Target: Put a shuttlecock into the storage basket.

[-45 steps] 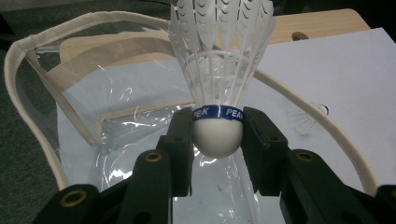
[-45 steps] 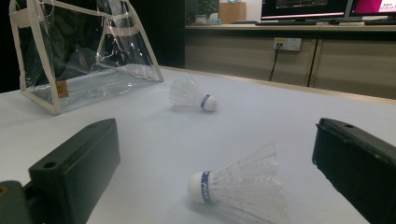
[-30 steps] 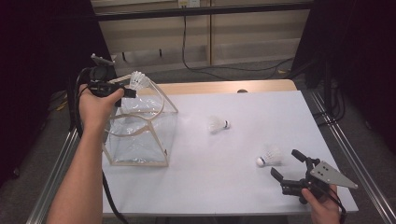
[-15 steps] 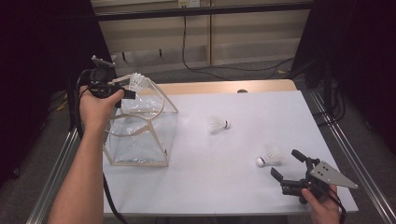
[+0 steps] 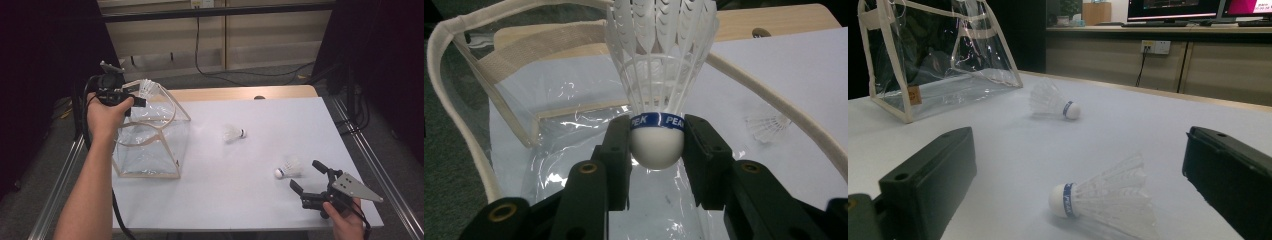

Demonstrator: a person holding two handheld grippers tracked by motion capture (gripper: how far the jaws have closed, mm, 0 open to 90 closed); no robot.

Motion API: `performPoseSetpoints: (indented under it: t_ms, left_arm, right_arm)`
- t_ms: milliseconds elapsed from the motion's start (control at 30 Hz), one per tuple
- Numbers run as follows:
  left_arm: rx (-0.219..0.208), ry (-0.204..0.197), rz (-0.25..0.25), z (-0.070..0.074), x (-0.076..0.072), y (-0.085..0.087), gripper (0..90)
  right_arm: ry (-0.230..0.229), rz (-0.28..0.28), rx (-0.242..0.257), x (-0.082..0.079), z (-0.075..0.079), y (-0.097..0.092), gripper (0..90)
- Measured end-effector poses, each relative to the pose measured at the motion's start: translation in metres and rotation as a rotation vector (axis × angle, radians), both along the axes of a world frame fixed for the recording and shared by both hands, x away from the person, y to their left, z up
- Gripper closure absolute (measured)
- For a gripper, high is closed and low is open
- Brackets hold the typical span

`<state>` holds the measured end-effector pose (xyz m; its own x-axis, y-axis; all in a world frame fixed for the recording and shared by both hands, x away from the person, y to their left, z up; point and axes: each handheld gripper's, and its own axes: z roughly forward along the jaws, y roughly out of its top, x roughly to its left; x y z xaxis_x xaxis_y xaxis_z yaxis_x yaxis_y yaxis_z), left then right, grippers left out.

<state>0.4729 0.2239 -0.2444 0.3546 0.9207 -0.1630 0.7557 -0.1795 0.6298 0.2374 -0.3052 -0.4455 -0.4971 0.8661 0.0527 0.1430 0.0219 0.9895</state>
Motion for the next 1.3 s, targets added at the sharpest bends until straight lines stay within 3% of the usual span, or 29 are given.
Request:
performPoseSetpoints:
  t_ms: [1300]
  left_arm:
    - [0.008,0.031,0.003,-0.012,0.004,-0.002,65.2]
  right_arm:
    - [0.004,0.001,0.000,0.000,0.000,0.000,0.7]
